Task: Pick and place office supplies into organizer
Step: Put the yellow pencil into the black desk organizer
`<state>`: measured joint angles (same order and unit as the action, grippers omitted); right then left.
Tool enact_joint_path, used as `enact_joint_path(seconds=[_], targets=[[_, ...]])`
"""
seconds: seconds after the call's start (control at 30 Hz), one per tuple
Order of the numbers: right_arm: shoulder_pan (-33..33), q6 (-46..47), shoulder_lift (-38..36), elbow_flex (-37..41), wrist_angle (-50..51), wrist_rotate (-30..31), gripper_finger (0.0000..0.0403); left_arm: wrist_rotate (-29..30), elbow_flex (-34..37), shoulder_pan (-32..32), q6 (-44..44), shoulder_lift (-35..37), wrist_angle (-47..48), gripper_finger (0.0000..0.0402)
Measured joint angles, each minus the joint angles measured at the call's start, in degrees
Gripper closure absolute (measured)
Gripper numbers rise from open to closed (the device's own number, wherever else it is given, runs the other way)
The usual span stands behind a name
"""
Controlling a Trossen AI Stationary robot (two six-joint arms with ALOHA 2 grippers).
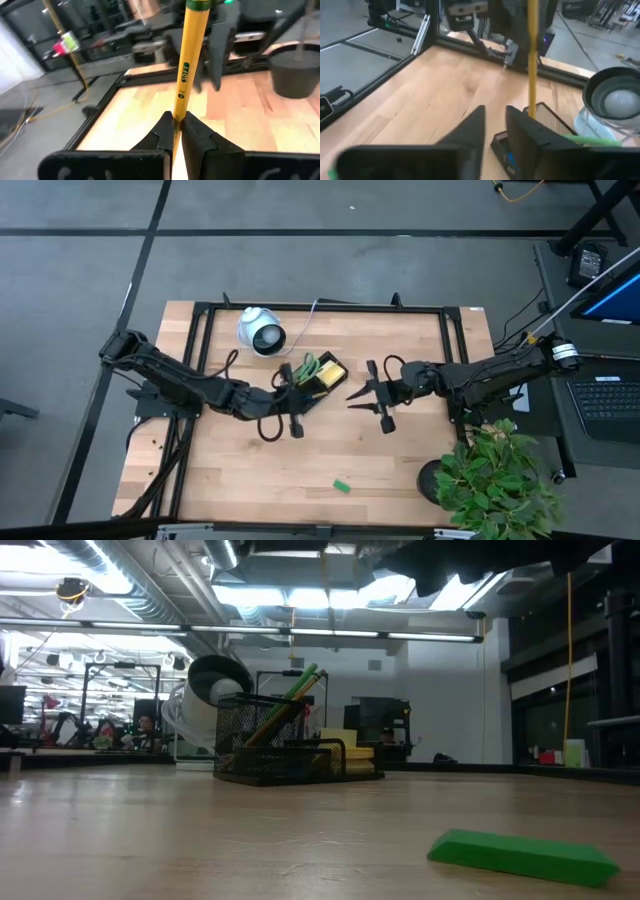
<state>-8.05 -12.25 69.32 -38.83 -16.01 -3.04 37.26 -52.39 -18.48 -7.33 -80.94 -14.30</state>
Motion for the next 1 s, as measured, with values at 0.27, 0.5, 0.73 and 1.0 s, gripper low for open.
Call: enact_joint_path(seconds=[0.27,0.5,0.73,1.0], targets=[[0.00,3.10,0.00,0.00,1.76,0.01,0.0392,4.41,8.37,-0.61,9.34,8.12,0.38,0.0390],[0.00,3.48,0.00,0.00,2.46,0.04,0.0395,10.47,12.58,0.24,15.65,13.37,5.70,0.0387],[0.00,3.28,0.00,0.00,2.79,0.05,0.0397,9.31,14.46,2.38,21.02,13.57,8.10,0.0391],[0.00,3.41,0.00,0.00,3.16,0.06,0.0399,9.11,14.46,4.37,25.27,12.10,13.24,0.0391]])
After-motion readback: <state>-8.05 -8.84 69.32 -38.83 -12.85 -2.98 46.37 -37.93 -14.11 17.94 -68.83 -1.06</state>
